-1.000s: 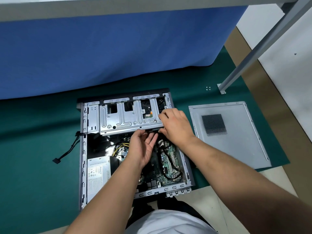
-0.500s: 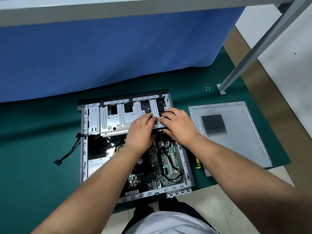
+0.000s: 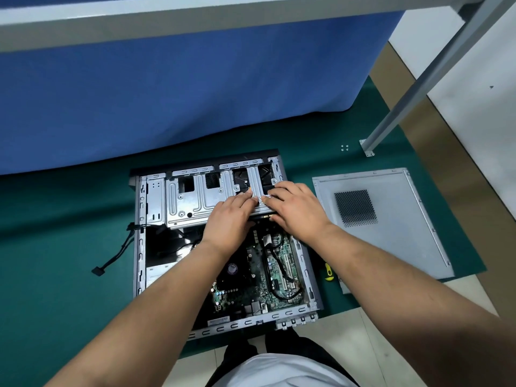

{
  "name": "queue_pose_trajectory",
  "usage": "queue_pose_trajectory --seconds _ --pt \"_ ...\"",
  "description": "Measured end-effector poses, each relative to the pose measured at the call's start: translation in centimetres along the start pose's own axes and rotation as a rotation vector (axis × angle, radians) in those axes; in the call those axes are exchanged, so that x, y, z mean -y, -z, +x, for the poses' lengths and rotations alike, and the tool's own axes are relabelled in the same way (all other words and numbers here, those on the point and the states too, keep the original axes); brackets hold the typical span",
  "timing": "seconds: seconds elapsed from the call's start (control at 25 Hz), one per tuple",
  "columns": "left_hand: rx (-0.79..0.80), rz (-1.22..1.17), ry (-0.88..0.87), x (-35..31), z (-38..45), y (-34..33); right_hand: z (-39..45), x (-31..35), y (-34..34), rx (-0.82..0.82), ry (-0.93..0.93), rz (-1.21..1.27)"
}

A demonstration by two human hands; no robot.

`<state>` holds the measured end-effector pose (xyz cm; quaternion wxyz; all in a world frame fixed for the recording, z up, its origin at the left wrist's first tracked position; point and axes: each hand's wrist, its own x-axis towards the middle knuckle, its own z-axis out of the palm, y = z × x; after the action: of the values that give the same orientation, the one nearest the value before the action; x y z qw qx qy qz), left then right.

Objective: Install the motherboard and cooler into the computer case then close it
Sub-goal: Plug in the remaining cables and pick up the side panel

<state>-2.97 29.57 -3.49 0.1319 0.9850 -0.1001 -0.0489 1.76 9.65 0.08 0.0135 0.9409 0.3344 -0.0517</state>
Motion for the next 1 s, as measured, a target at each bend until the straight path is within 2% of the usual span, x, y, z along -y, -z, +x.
queue_pose_trajectory --seconds 0.24,0.32,0.44,0.52,0.56,0.64,0.72,0.76,0.88,1.0 --pt "0.119 -0.078 -0.069 1.2 -0.4 1.6 -0.6 -0.2 -0.3 0.042 0.019 0.175" --pt "0.084 -0.038 -0.064 1.4 1.0 3.1 -1.2 -1.6 0.4 0.066 0.017 0.286" --pt "-0.080 -0.095 -0.017 0.3 4.9 4.9 -2.5 -5.2 1.3 0.013 -0.175 0.495" --pt "-0.149 -0.132 -0.044 -1.0 8.3 5.1 -2.8 -8.3 1.1 0.014 -0.339 0.602" --pt "-0.148 -0.127 -0.061 -1.7 10.1 4.9 -2.8 -10.0 0.8 0.028 -0.416 0.625" --pt "-0.047 -0.128 -0.035 -2.6 13.3 4.2 -2.6 -13.0 -0.1 0.067 -0.555 0.648" --pt "0.085 -0.098 0.073 -2.8 16.1 2.7 -1.9 -15.9 -1.7 0.102 -0.681 0.677" --pt "0.091 -0.048 0.118 -2.7 16.7 1.8 -1.5 -17.3 -2.7 0.115 -0.734 0.690" --pt "-0.094 0.097 0.119 -3.0 16.7 -0.2 1.0 -21.1 -5.3 0.140 -0.829 0.729" --pt "-0.227 0.119 0.078 -2.8 16.5 -1.1 4.9 -24.1 -6.8 0.100 -0.896 0.695"
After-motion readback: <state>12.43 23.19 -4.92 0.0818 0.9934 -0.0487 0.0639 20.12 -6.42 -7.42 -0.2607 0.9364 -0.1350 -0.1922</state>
